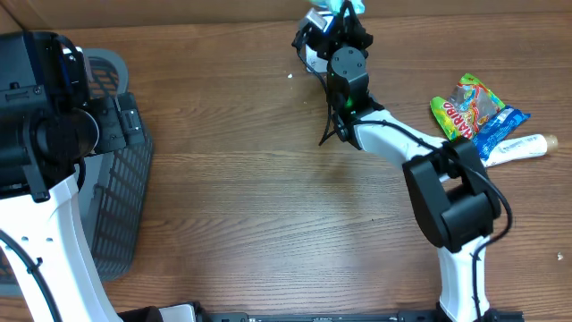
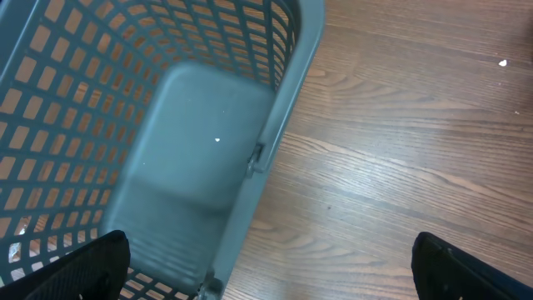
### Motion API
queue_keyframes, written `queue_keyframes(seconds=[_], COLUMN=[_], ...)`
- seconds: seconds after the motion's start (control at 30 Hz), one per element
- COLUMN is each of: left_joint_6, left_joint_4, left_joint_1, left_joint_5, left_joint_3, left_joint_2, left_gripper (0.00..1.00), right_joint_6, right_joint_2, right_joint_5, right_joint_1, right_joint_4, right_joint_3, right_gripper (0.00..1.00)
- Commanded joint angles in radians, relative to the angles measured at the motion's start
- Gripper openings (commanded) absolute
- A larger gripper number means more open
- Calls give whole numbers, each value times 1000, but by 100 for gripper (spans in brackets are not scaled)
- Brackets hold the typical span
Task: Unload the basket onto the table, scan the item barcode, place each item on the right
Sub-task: 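Lift the mint pouch and hold it in front of the scanner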
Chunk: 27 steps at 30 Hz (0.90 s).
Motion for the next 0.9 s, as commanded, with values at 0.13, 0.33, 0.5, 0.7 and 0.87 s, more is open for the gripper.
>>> queue_keyframes(seconds=[0.13, 0.33, 0.5, 0.7, 0.87], left_joint_6=[11, 11, 11, 11, 11], left_joint_4=[1, 1, 1, 1, 1], left_joint_1=[4, 4, 5, 5, 4], left_joint_5=[-6, -6, -6, -6, -6], left_joint_3=[18, 18, 18, 18, 18], left_joint_2=[4, 4, 4, 4, 4], left_gripper=[100, 100, 100, 100, 100], right_joint_6=[-85, -85, -64, -55, -55], right_joint_2=[92, 111, 111, 111, 111], right_joint_5=[-60, -75, -52, -63, -67], right_joint_1=[-43, -64, -71, -71, -72], right_joint_4=[24, 1, -186, -196, -288], right_joint_3=[17, 44, 171, 247, 247], right_gripper=[4, 4, 4, 4, 4])
